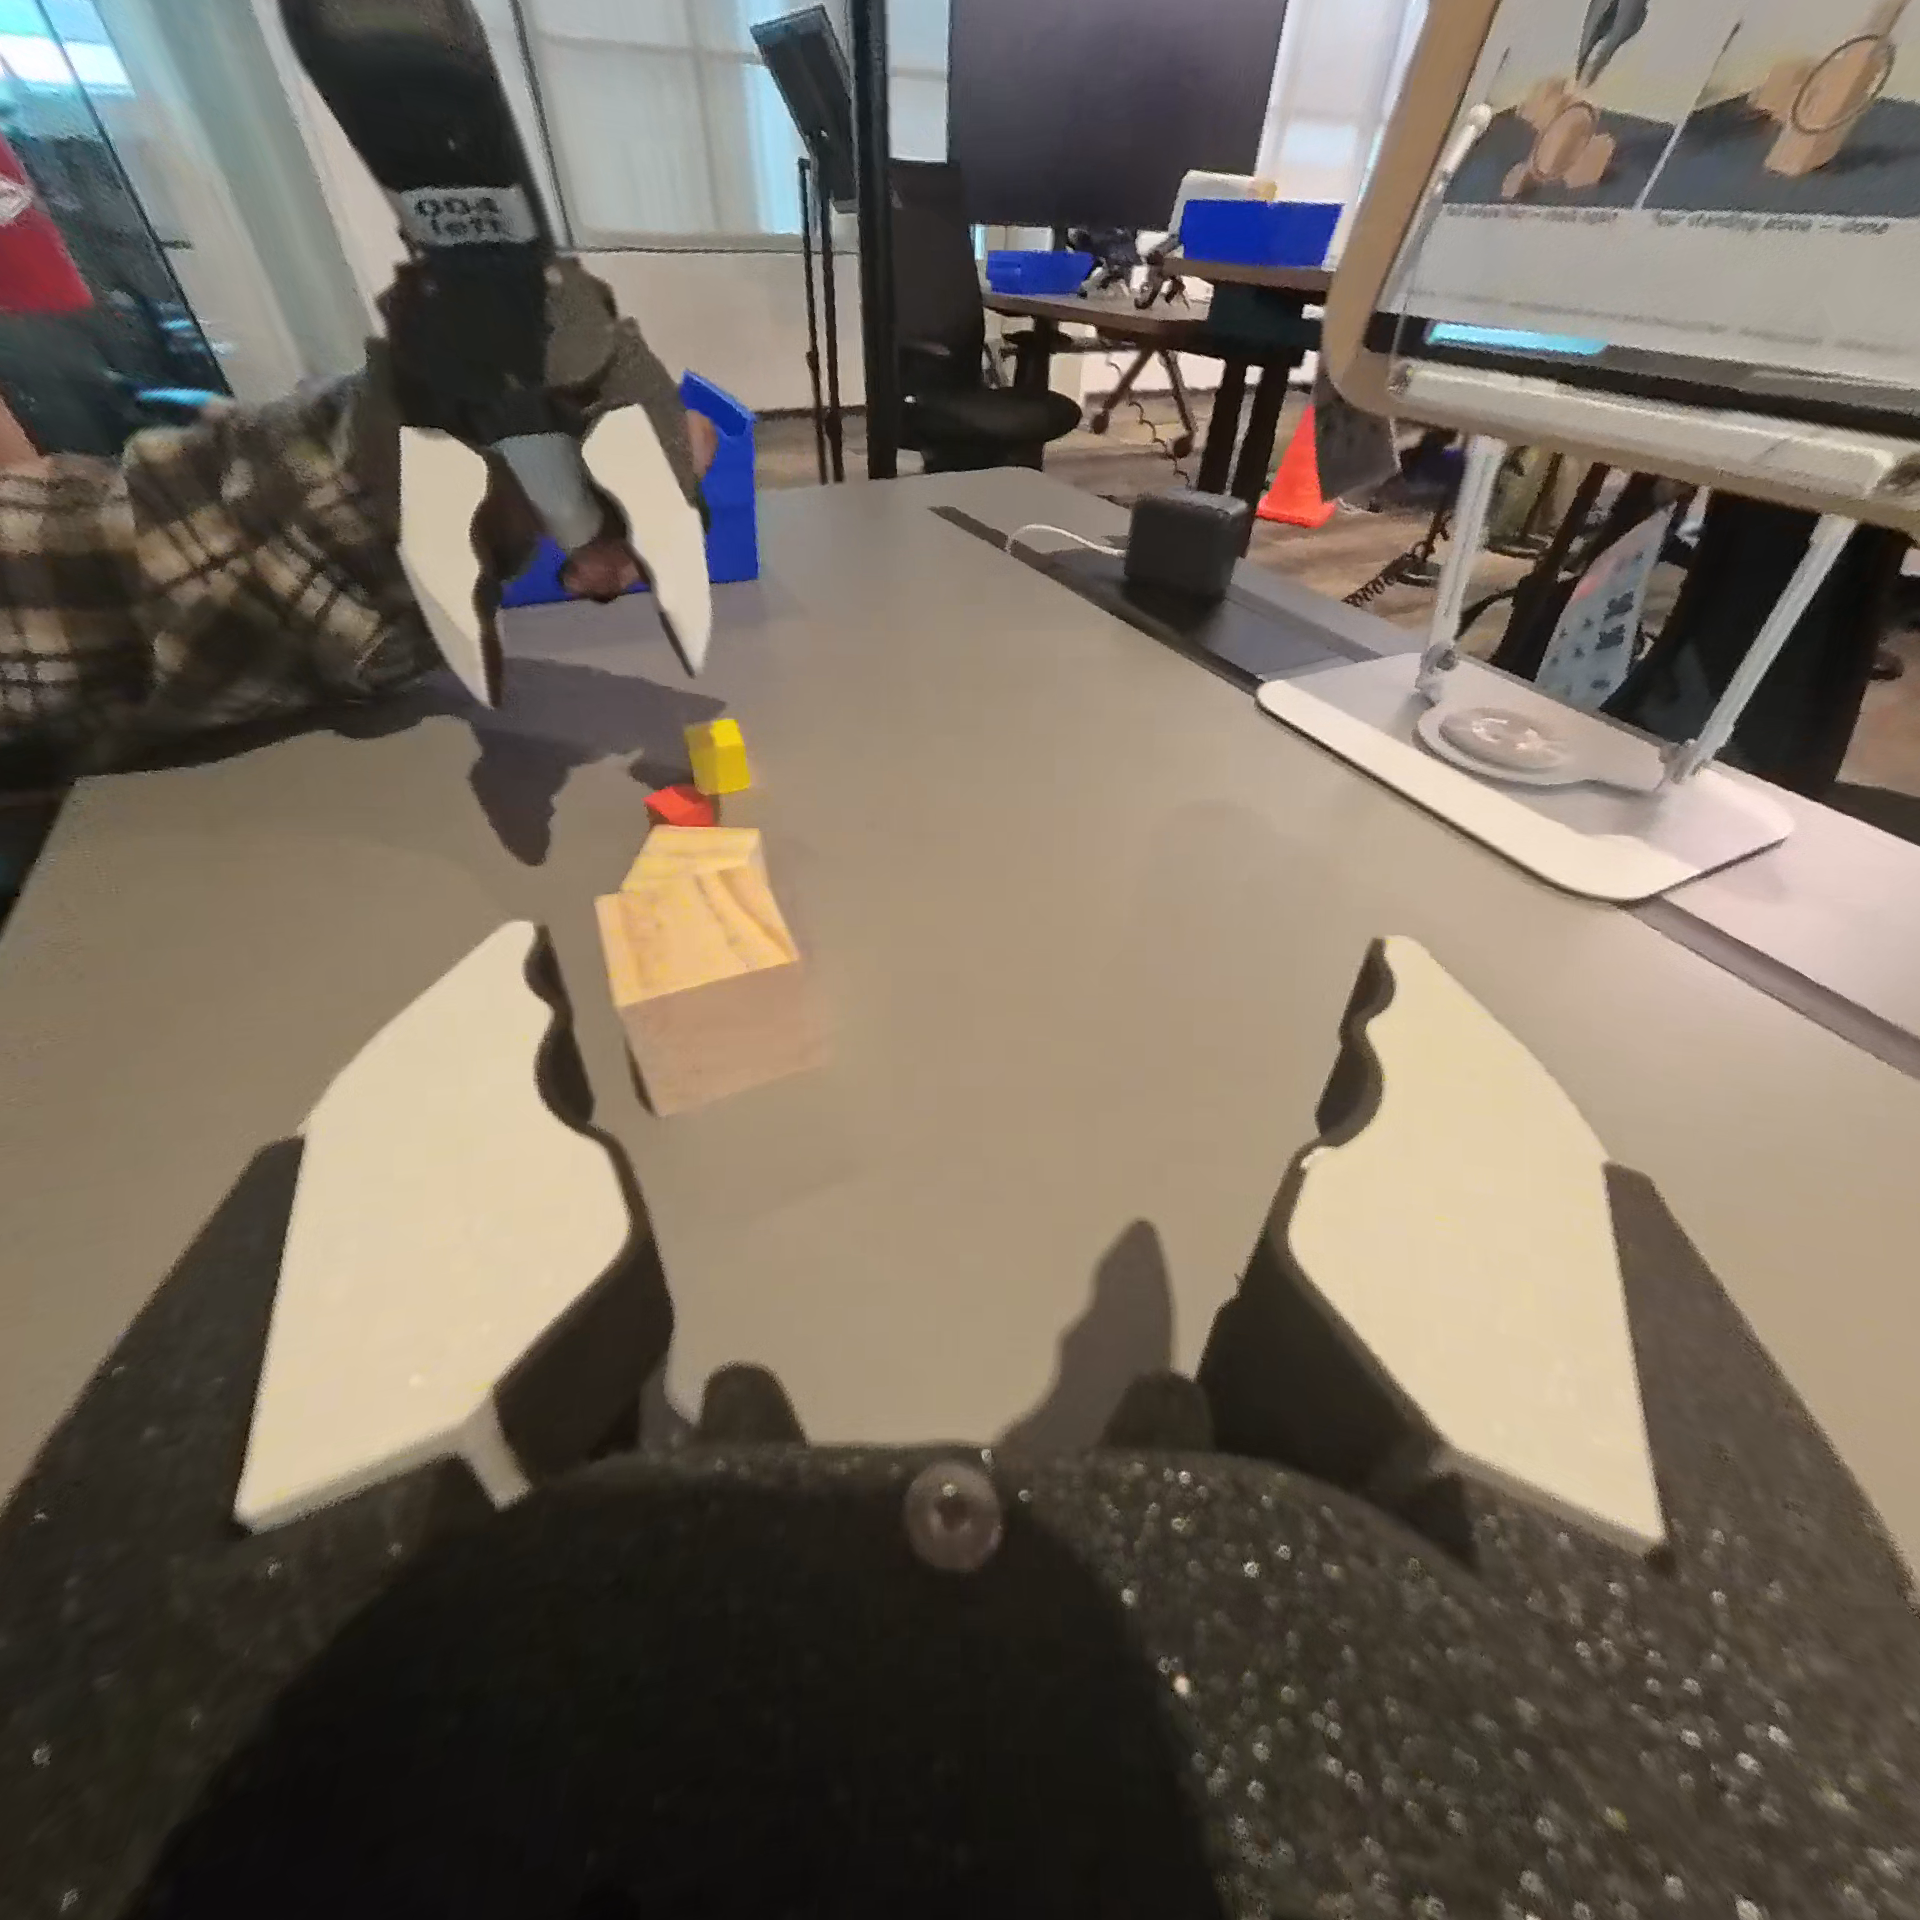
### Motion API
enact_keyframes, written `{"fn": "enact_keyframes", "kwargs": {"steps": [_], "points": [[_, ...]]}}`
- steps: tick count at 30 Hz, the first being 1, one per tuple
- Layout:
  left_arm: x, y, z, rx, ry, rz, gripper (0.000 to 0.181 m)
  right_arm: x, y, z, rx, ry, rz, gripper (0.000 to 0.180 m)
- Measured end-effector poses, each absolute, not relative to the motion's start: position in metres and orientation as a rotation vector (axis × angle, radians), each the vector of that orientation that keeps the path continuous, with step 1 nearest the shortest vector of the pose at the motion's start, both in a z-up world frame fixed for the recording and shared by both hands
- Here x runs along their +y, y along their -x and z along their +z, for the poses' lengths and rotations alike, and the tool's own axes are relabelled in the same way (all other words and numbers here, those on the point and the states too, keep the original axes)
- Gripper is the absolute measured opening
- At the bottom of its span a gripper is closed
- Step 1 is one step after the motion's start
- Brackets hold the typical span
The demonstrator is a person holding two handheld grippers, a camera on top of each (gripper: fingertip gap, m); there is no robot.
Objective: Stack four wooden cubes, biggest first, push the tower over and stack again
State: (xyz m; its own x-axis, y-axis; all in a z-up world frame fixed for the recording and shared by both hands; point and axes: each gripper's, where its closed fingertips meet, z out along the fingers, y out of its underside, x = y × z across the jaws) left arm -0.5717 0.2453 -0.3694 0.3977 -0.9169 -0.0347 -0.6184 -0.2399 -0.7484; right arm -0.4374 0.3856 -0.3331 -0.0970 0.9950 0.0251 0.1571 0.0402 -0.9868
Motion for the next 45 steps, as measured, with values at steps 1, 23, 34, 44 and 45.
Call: {"fn": "enact_keyframes", "kwargs": {"steps": [1,23,34,44,45], "points": [[0.247,0.569,-0.371,1.345,1.972,-0.577,0.063,0.388,0.442,-0.335,-1.417,1.241,1.194,0.136],[0.284,0.542,-0.423,1.625,2.009,-0.566,0.059,0.381,0.457,-0.348,-1.479,1.155,1.278,0.136],[0.282,0.54,-0.428,1.63,2.001,-0.565,0.052,0.382,0.457,-0.35,-1.472,1.168,1.286,0.135],[0.28,0.536,-0.434,1.668,2.016,-0.542,0.048,0.382,0.457,-0.351,-1.472,1.18,1.288,0.134],[0.28,0.536,-0.434,1.668,2.021,-0.548,0.045,0.382,0.457,-0.351,-1.469,1.18,1.289,0.134]]}}
